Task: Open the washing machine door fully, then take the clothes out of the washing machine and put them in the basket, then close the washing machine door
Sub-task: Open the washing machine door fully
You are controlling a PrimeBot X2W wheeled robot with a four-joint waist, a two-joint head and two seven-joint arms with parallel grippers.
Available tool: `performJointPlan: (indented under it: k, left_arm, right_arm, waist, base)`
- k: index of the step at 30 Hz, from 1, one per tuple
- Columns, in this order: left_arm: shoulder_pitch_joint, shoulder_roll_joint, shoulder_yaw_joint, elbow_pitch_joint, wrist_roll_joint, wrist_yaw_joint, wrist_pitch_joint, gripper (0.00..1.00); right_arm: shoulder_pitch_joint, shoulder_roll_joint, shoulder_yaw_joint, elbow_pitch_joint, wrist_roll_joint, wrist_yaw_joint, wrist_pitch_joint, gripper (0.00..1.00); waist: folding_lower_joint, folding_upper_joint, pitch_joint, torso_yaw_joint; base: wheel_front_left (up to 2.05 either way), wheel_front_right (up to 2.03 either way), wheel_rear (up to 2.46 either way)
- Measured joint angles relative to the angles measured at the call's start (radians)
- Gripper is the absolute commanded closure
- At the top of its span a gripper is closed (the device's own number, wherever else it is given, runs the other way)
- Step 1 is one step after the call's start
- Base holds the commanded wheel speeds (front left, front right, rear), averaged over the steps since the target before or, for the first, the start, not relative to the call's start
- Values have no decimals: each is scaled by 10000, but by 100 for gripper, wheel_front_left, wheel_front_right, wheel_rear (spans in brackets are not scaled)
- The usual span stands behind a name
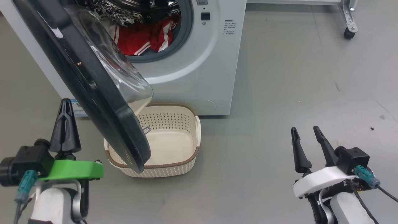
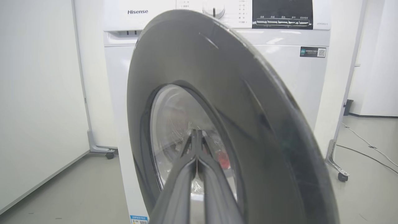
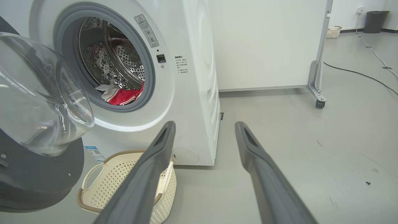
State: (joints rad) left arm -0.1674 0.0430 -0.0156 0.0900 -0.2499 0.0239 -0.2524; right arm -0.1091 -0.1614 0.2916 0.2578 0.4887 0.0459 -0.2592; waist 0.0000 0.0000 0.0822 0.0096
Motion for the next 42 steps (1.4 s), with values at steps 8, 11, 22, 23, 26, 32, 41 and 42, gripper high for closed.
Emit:
performJointPlan:
  k: [8,11,22,23,26,32,41,42]
  left_arm:
    - [-690,121,71,-794,249,-130,-44,100]
    - [-901,167,38,-1080,274,-215,-44,100]
    - [-1742,341,-299,-2079,506,-447,-54,100]
    - [-1766,341,-368,-2096,514,-474,-54,100]
    - [-1797,336,-614,-2161,525,-577,-12,100]
    - [-1806,324,-1147,-2295,581,-746,330,100]
    - [-1750,268,-2136,-2243,583,-999,984,100]
    - [-1711,251,-2205,-2222,583,-1003,1051,100]
  right_arm:
    - [70,73,-27,117,-77,105,0,0]
    - [151,127,-33,169,-79,144,0,0]
    - [173,272,-161,270,-180,236,0,0]
    - [173,286,-167,282,-180,238,0,0]
    - [185,355,-203,291,-242,255,0,0]
    - [196,476,-399,234,-232,322,0,0]
    - [329,502,-485,242,-257,353,0,0]
    - [337,510,-493,242,-274,357,0,0]
  waist:
    - [0,0,-170,-32]
    - [0,0,-228,-54]
    - [0,0,-374,-116]
    - [0,0,-387,-120]
    - [0,0,-436,-133]
    - [0,0,-448,-143]
    - [0,0,-370,-123]
    - [0,0,-361,-122]
  base:
    - [0,0,0]
    - [0,0,0]
    - [0,0,0]
    - [0,0,0]
    - [0,0,0]
    - [0,0,0]
    - [0,0,0]
    - [0,0,0]
